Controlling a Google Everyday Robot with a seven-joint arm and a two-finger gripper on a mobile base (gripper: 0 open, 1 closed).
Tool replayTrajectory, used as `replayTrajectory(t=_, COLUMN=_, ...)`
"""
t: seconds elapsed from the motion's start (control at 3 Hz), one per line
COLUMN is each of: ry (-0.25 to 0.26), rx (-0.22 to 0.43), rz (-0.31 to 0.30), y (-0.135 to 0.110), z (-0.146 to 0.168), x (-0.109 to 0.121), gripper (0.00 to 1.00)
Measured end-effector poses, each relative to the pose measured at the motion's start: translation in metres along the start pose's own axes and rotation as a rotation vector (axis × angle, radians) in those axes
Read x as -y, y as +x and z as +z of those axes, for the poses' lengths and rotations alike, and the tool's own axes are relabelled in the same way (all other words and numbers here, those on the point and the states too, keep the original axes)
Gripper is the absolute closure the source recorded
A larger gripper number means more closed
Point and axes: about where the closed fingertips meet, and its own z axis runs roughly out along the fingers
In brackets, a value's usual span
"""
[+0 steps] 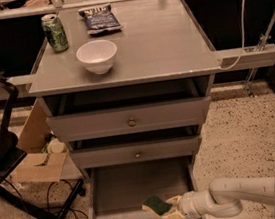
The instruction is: Place sponge into bottom drawer
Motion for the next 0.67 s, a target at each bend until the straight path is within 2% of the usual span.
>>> replayTrajectory(t=0.33, ry=0.033, rx=-0.032, rz=-0.014, y=0.004, z=0.041, x=0.026, gripper=1.0)
replayTrajectory(t=0.67, ry=0.066, rx=-0.073, rz=0.007, y=0.023, z=0.077, x=0.075, gripper=1.0)
